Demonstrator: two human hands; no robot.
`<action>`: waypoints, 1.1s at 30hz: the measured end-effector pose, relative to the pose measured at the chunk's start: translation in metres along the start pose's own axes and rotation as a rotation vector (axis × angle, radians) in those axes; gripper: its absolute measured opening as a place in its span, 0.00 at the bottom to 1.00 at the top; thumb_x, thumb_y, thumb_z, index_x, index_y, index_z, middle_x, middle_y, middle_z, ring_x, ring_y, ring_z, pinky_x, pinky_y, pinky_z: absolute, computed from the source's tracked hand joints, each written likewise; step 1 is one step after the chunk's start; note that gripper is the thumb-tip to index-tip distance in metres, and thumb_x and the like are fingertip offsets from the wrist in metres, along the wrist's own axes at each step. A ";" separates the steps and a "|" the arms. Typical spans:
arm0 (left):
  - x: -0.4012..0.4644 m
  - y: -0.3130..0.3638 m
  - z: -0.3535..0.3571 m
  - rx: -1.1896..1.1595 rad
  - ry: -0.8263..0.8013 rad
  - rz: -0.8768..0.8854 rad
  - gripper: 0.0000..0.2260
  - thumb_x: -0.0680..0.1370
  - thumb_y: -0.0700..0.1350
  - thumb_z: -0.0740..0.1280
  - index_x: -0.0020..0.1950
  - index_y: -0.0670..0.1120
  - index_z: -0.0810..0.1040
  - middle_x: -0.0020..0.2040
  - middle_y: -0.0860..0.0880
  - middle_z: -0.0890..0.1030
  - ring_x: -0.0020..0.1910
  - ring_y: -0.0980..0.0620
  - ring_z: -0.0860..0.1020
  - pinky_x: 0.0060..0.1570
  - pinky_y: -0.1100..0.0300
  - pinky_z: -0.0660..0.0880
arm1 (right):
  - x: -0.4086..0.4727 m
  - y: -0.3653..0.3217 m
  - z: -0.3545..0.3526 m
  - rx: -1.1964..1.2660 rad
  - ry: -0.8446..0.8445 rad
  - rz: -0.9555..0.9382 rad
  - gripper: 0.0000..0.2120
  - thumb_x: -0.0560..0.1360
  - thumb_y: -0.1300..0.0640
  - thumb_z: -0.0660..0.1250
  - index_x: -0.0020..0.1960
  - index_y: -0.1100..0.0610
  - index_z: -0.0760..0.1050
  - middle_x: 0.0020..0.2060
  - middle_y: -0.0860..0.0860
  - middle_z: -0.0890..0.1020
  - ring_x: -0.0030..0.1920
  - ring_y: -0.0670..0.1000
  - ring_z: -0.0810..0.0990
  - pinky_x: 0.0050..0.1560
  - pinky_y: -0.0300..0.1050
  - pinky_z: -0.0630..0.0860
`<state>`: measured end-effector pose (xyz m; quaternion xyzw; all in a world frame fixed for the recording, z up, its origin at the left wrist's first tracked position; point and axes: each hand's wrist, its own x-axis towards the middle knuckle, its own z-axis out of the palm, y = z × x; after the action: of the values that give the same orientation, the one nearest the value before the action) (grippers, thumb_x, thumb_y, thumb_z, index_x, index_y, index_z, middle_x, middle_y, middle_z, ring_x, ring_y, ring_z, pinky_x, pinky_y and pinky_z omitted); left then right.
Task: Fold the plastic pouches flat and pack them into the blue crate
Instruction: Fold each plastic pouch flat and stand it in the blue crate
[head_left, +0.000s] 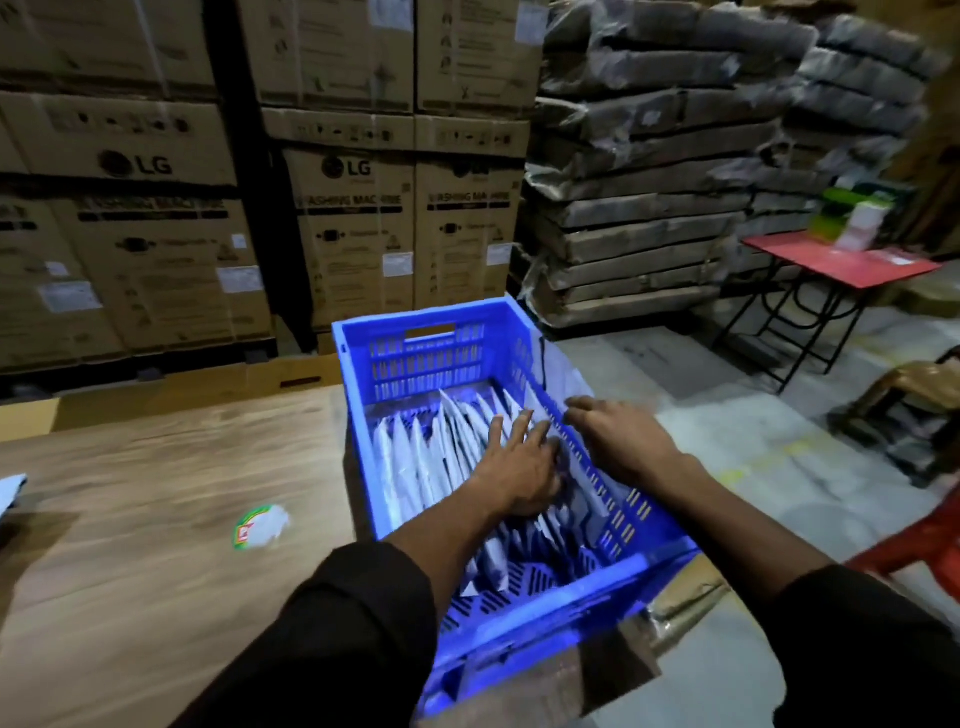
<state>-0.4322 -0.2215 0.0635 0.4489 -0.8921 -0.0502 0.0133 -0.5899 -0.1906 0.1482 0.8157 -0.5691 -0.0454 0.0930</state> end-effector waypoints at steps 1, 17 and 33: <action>0.006 0.003 0.003 0.003 -0.016 0.015 0.29 0.84 0.55 0.54 0.82 0.44 0.54 0.83 0.44 0.51 0.82 0.42 0.42 0.75 0.34 0.39 | 0.001 0.000 0.001 -0.019 -0.005 -0.009 0.16 0.76 0.59 0.62 0.63 0.53 0.75 0.67 0.51 0.75 0.59 0.59 0.80 0.50 0.54 0.78; 0.048 0.016 0.019 0.196 -0.231 -0.023 0.34 0.81 0.67 0.52 0.84 0.54 0.53 0.84 0.46 0.50 0.82 0.39 0.44 0.68 0.22 0.34 | 0.013 -0.007 0.032 -0.041 -0.035 0.057 0.19 0.75 0.56 0.67 0.65 0.52 0.72 0.63 0.49 0.75 0.58 0.55 0.79 0.41 0.50 0.75; 0.015 -0.003 -0.022 0.013 -0.198 0.048 0.28 0.82 0.58 0.57 0.79 0.47 0.66 0.82 0.43 0.57 0.82 0.42 0.45 0.73 0.28 0.37 | 0.028 -0.012 0.049 0.182 0.015 0.107 0.13 0.75 0.55 0.63 0.59 0.54 0.74 0.57 0.53 0.80 0.56 0.60 0.80 0.48 0.55 0.75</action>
<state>-0.4371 -0.2368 0.0853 0.4203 -0.8998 -0.0879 -0.0766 -0.5779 -0.2177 0.0982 0.7894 -0.6130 0.0179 0.0251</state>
